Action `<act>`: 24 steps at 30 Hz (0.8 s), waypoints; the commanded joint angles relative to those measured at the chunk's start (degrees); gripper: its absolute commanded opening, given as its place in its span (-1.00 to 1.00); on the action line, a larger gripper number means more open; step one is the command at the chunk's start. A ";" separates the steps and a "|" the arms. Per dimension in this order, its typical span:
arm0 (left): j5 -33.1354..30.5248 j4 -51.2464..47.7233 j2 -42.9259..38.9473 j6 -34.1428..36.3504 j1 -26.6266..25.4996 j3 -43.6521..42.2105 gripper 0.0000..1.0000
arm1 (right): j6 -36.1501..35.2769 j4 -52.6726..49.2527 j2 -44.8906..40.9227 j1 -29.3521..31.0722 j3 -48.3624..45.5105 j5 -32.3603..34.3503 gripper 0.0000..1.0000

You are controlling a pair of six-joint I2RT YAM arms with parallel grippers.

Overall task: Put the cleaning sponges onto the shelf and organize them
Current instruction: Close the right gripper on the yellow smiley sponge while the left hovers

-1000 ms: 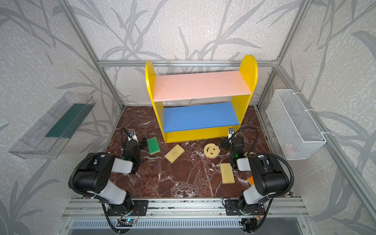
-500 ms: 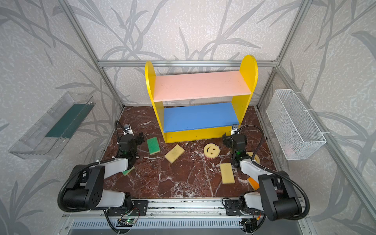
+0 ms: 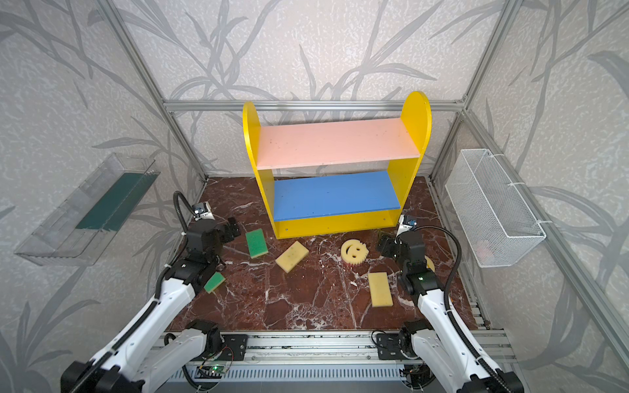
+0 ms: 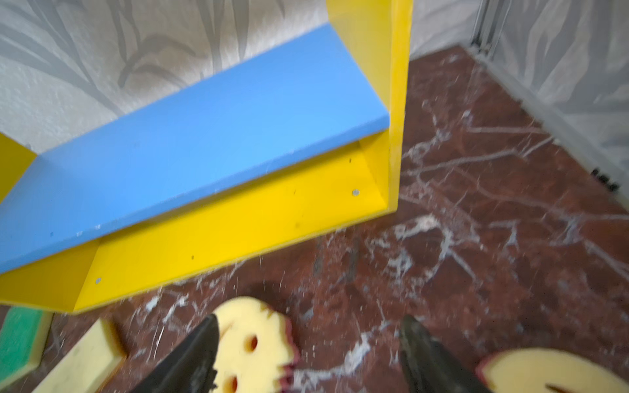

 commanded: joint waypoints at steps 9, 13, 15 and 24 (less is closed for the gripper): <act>-3.23 -20.82 -4.58 -17.98 -20.29 0.58 0.97 | 6.44 -13.13 5.90 0.02 3.90 -11.31 0.06; -6.47 -22.06 -2.76 -17.81 -27.39 -0.16 0.97 | 7.41 -12.30 10.58 -0.01 3.44 -14.58 -0.04; -6.21 -20.42 -2.61 -17.19 -29.47 -1.18 0.97 | 8.40 -9.65 12.05 0.09 2.14 -15.50 -0.04; -4.75 -6.29 -1.11 -16.90 -30.62 -8.19 0.91 | 10.48 -2.46 24.37 1.56 2.89 -17.09 0.02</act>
